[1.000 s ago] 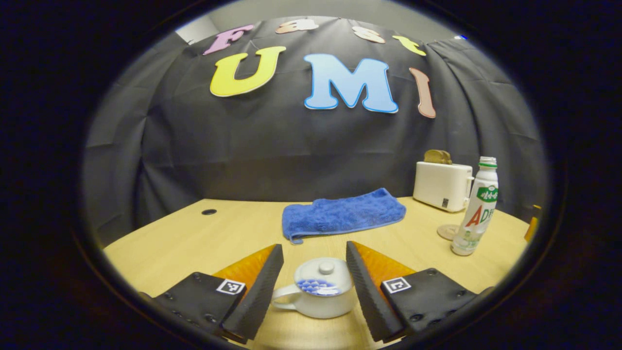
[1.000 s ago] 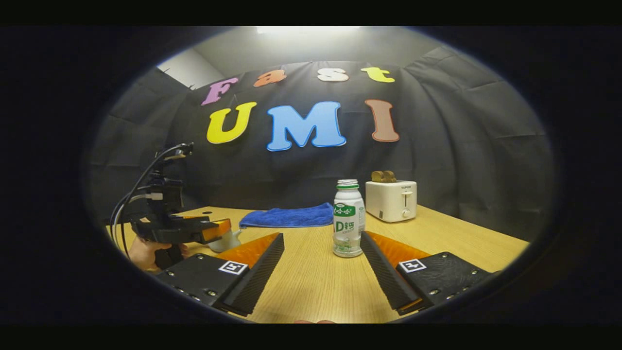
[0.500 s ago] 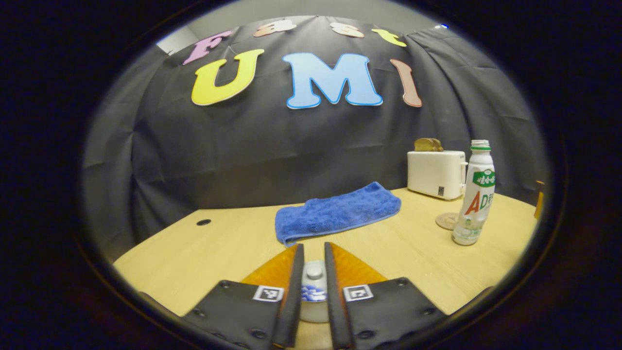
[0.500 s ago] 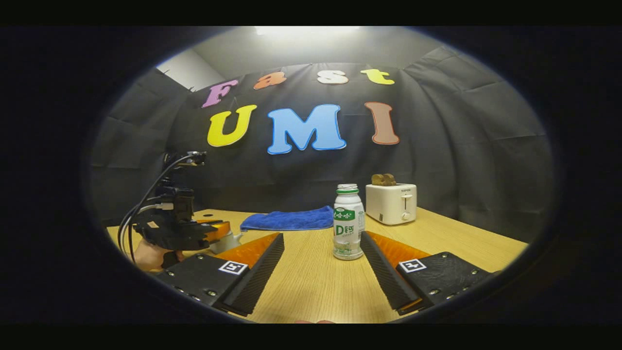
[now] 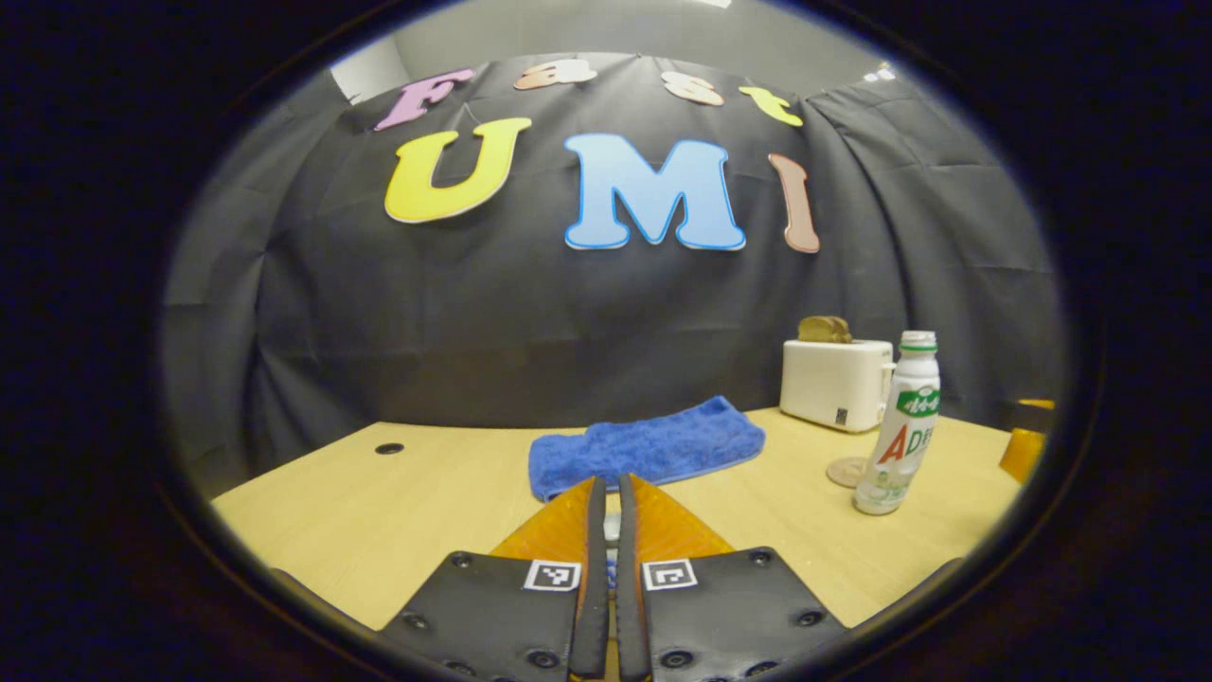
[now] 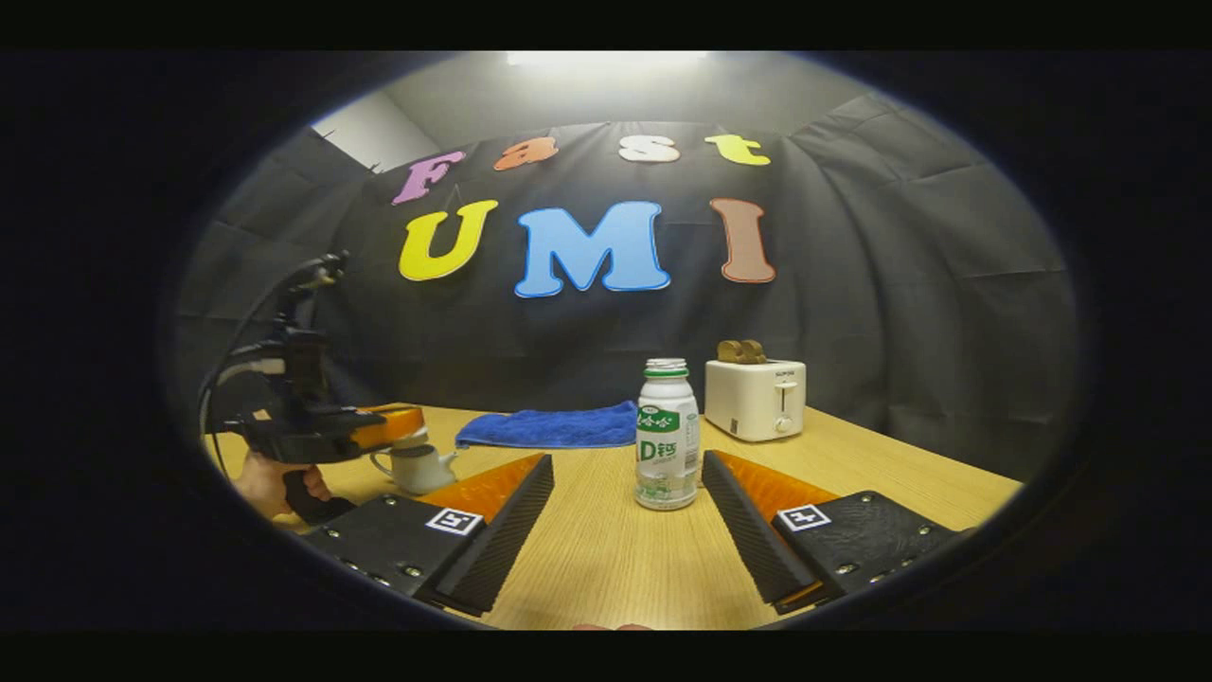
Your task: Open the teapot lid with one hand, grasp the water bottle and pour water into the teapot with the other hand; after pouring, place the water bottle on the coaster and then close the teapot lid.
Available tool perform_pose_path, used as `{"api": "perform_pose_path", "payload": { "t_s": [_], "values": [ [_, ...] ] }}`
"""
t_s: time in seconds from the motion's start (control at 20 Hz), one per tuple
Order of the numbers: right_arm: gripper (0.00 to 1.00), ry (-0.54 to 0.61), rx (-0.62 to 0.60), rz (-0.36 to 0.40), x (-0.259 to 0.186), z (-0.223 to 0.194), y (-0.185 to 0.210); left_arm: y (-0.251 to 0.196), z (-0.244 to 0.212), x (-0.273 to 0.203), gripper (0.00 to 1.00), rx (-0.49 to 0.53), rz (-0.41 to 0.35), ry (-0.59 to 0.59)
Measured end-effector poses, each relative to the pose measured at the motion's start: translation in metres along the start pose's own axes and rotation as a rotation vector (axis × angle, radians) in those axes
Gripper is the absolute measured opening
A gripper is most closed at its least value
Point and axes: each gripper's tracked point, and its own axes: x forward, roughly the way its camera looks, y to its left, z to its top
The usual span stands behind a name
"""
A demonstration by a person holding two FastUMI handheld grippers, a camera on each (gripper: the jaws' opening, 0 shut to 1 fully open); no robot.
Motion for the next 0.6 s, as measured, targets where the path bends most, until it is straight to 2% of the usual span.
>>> {"api": "perform_pose_path", "payload": {
  "t_s": [0.05,0.3,0.4,0.45,0.5,0.6],
  "values": [
    [0.97,0.001,0.0,0.002,0.001,0.0,-0.001,-0.002,0.006,-0.009,0.14,-0.013,-0.011,-0.01],
    [0.97,-0.005,-0.053,-0.022,0.018,0.002,-0.013,-0.004,0.027,-0.071,0.14,-0.055,-0.032,-0.073],
    [0.97,-0.003,-0.059,-0.033,0.031,0.003,-0.019,-0.007,0.028,-0.094,0.1,-0.043,-0.042,-0.089],
    [0.97,0.001,-0.055,-0.037,0.038,0.003,-0.022,-0.012,0.026,-0.104,0.14,-0.035,-0.061,-0.091],
    [0.97,0.007,-0.057,-0.043,0.045,0.001,-0.025,-0.019,0.019,-0.113,0.1,-0.025,-0.083,-0.081],
    [0.97,0.026,-0.075,-0.059,0.059,-0.003,-0.03,-0.027,0.011,-0.133,0.14,-0.009,-0.111,-0.075]
  ]
}}
